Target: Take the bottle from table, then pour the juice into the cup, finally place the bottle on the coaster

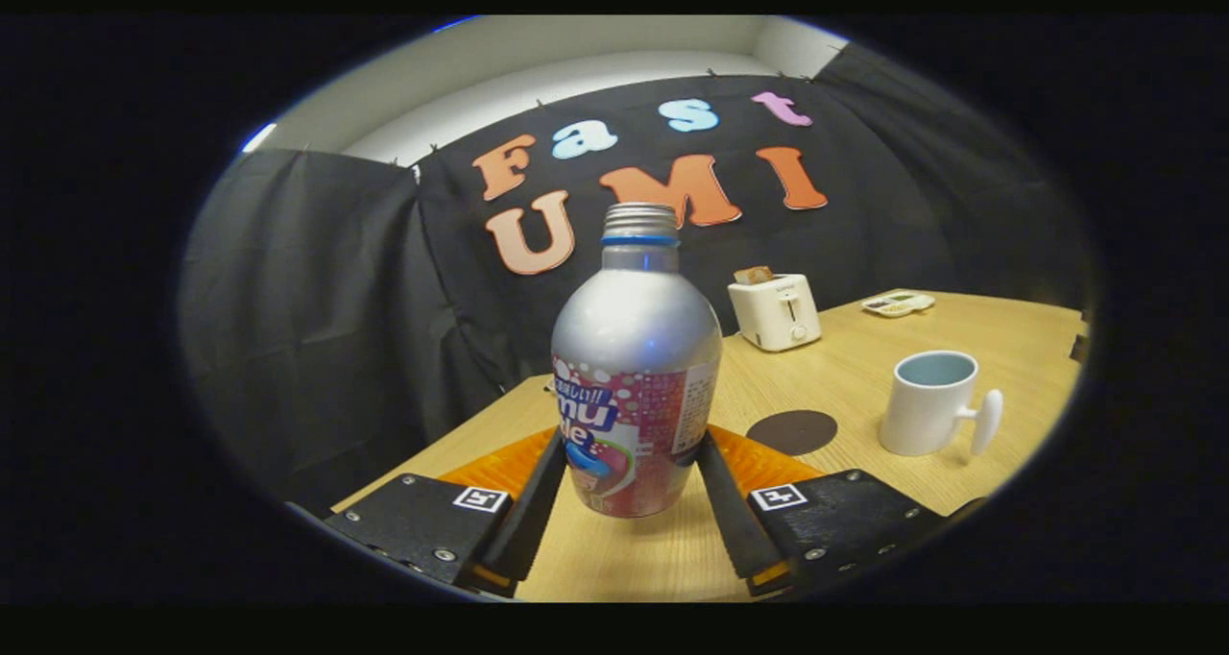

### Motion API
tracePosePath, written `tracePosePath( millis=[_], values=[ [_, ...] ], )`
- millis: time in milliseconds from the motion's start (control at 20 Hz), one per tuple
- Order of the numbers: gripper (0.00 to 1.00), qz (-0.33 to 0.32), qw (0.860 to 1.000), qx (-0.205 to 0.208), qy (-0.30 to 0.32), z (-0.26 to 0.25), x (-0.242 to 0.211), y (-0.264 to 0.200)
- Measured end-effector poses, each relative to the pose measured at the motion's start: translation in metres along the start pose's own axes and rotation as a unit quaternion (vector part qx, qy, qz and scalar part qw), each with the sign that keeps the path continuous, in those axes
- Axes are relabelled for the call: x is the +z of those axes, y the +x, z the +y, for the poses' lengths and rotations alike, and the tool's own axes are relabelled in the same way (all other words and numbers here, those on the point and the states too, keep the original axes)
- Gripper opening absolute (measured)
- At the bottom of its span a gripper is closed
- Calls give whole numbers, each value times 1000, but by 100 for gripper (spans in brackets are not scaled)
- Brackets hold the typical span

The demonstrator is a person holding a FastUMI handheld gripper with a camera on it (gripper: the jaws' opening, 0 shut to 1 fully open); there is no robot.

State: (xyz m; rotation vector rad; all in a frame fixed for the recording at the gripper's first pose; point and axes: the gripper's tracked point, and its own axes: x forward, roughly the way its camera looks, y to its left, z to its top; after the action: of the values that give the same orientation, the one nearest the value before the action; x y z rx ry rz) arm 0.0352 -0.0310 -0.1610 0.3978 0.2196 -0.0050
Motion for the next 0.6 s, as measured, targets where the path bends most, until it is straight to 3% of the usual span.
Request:
tracePosePath(
  millis=[250, 400, 600],
  values=[
    [77, 20, 997, 6, 71, -8, 0, 7],
    [77, 25, 995, -23, 96, -24, -4, 10],
    [76, 23, 984, -11, 175, -21, 2, 10]
  ],
)
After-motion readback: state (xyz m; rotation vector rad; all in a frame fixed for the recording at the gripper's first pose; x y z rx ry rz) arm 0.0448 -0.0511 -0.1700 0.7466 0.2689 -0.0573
